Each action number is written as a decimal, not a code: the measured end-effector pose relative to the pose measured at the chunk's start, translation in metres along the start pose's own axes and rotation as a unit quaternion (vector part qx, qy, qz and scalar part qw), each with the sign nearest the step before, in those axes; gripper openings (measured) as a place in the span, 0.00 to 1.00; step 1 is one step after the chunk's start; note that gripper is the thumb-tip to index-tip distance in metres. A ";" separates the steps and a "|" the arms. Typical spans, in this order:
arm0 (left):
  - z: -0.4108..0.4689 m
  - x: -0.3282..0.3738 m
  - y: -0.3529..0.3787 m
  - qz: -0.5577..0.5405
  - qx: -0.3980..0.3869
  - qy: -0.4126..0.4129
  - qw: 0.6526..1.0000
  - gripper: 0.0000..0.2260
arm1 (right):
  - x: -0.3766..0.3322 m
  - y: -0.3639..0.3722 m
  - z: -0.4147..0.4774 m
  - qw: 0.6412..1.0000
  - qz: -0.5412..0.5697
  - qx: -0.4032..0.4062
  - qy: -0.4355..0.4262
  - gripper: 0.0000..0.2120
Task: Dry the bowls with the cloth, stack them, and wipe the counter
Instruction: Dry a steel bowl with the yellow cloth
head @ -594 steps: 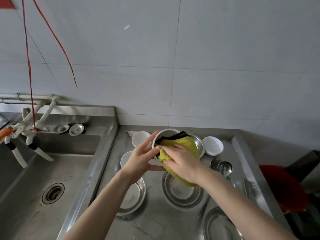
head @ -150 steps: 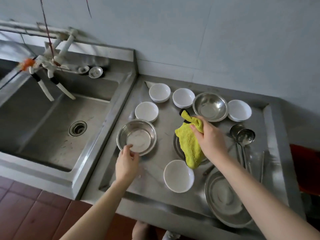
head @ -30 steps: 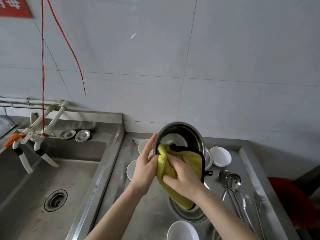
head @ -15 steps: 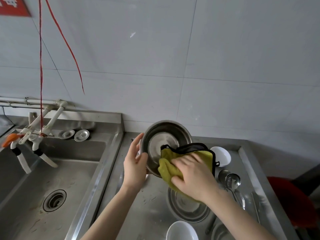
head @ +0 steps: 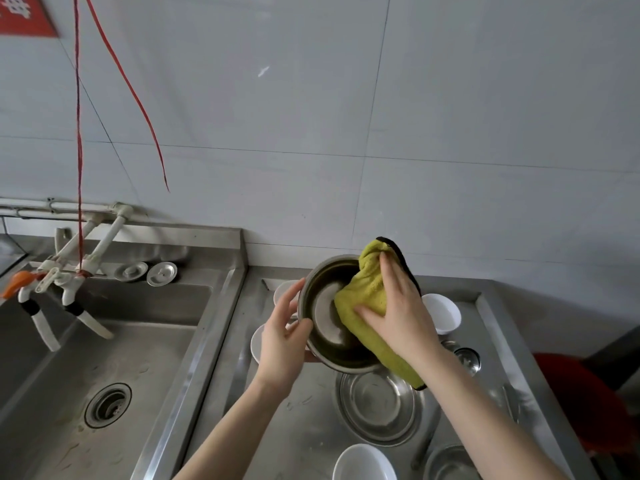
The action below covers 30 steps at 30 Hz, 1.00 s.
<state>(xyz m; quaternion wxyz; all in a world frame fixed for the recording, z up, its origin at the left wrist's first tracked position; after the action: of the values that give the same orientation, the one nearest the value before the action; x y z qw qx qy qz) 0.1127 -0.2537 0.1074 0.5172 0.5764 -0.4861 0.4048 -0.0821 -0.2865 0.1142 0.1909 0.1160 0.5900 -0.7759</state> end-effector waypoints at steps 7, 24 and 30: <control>0.012 0.005 -0.007 0.016 0.031 0.033 0.999 0.27 | 0.018 0.007 -0.005 0.959 0.200 0.041 0.199 0.38; 0.019 -0.001 -0.009 0.341 -0.163 0.116 0.918 0.30 | -0.011 0.004 0.002 0.999 -0.031 0.029 -0.017 0.11; 0.023 0.001 -0.012 0.420 -0.107 0.157 0.888 0.24 | -0.020 0.002 0.010 0.997 -0.076 -0.004 -0.003 0.05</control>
<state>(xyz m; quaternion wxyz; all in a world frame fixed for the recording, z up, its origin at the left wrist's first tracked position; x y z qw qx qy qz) 0.1237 -0.2770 0.1031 0.4271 0.1888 -0.6357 0.6147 -0.0624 -0.2933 0.1231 0.1334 0.0683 0.5993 -0.7864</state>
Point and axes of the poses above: each hand's wrist, its own z-axis towards the middle knuckle, its own y-axis out of the palm, x = y × z, the point moved 4 cm from there along z, towards the middle knuckle, and after that the axes turned 2 degrees about -y, right-handed, at the moved point
